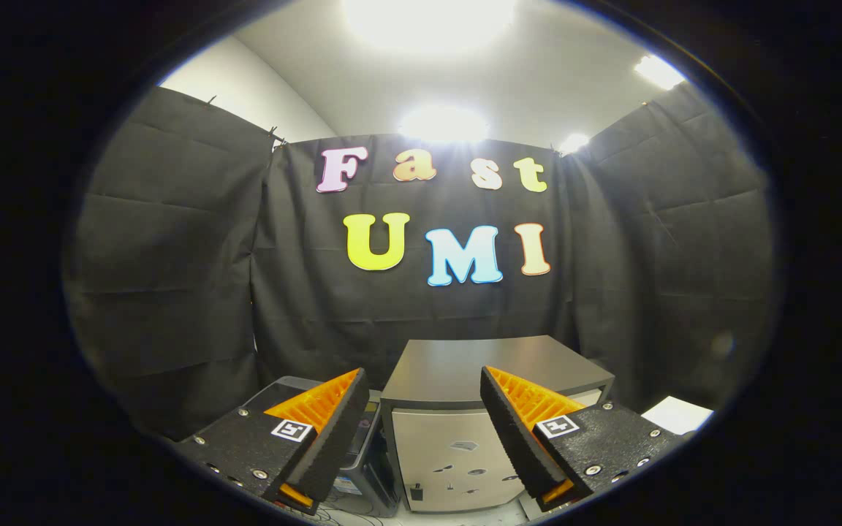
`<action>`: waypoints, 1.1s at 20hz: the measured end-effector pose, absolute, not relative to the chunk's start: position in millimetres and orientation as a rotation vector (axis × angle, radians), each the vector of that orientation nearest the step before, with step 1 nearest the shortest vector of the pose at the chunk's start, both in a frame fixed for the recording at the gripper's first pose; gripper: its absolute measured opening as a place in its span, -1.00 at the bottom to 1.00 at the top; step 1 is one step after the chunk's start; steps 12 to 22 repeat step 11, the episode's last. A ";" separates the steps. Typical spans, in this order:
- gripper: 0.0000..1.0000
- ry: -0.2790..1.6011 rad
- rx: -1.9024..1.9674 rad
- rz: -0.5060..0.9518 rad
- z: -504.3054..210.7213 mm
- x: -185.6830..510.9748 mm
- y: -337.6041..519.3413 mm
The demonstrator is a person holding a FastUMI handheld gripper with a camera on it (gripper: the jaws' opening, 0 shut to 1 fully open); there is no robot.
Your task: Put the clothes into the washing machine and then close the washing machine lid.
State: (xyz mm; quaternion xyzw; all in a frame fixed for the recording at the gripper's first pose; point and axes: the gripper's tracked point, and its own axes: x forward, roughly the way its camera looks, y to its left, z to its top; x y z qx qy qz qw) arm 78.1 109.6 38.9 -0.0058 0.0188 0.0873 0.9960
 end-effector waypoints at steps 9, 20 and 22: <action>0.91 0.054 0.001 0.160 34.2 56.9 90.7; 0.91 0.052 0.002 0.163 34.7 53.5 90.0; 0.91 0.052 0.002 0.163 34.7 53.5 90.0</action>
